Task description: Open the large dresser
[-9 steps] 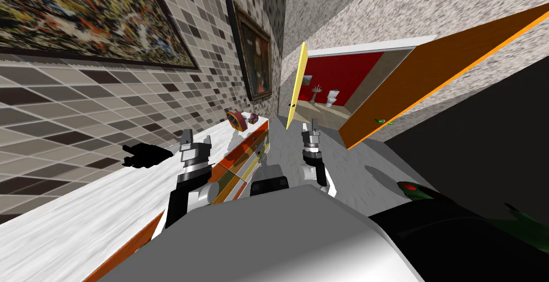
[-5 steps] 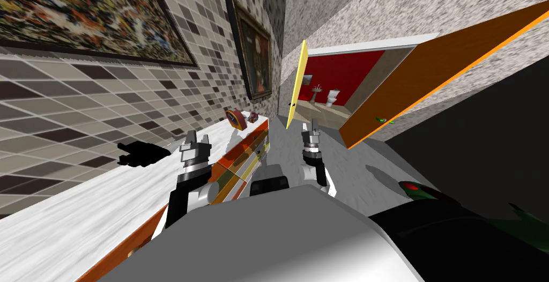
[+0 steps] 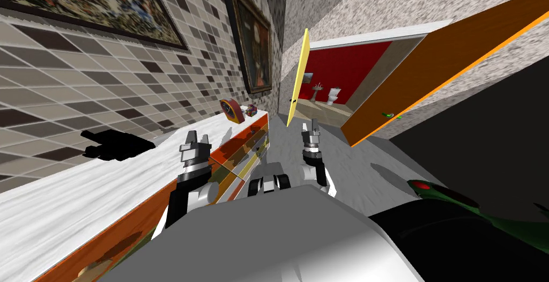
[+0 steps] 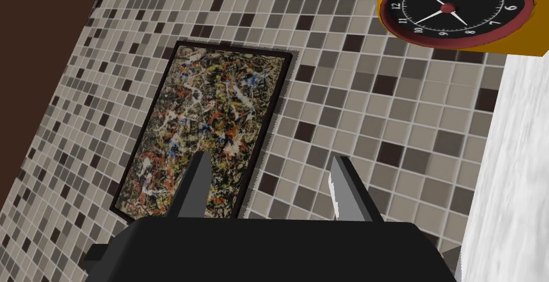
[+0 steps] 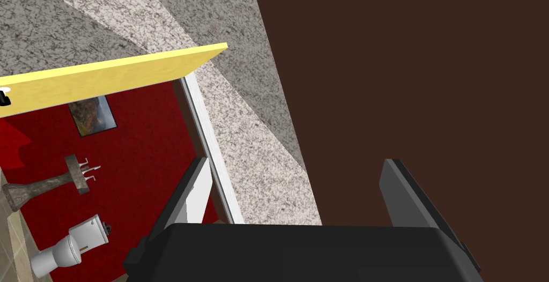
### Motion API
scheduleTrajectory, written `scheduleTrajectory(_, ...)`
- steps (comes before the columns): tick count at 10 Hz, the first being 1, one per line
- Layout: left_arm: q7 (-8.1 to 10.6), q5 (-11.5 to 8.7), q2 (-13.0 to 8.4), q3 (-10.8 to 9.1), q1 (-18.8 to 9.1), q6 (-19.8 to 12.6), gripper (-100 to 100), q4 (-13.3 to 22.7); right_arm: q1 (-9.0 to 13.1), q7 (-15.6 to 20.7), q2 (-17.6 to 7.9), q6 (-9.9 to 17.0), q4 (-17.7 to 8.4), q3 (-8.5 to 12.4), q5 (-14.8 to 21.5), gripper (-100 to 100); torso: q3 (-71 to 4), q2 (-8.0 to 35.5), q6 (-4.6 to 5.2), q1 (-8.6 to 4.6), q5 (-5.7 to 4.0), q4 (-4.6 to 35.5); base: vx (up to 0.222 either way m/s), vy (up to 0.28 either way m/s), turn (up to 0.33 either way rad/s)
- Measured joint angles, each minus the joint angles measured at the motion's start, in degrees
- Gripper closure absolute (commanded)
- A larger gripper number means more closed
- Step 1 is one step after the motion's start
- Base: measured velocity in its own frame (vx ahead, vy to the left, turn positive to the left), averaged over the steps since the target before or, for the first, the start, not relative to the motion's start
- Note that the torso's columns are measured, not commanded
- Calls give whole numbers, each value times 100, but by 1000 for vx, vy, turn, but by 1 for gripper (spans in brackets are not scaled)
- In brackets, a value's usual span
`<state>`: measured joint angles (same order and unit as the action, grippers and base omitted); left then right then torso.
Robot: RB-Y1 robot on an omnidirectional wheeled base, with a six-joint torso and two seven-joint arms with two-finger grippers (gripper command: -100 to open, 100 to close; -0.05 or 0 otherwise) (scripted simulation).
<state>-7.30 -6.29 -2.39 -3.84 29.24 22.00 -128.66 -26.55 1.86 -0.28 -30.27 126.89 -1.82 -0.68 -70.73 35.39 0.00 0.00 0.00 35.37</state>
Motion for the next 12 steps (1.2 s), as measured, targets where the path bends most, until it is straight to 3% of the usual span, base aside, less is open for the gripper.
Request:
scheduleTrajectory(1,0,0,0,0,0,0,-100,0,0,0,0,0,0,0,0,0,-846,423,0,0,0,423,42,-30,34)
scheduleTrajectory(2,4,-7,-104,-9,0,13,-100,55,-1,0,0,0,-2,0,0,0,-1246,606,-1,-8,-2,610,59,-60,50)
scheduleTrajectory(5,63,-82,-426,-132,-32,55,-100,343,-3,0,1,0,-2,-1,0,0,-1394,669,0,-9,-4,684,110,-110,66)
scheduleTrajectory(12,137,-211,-574,-344,-168,209,-100,1149,-2,0,1,0,-3,-1,0,0,-1388,684,0,-6,-2,690,103,-102,60)
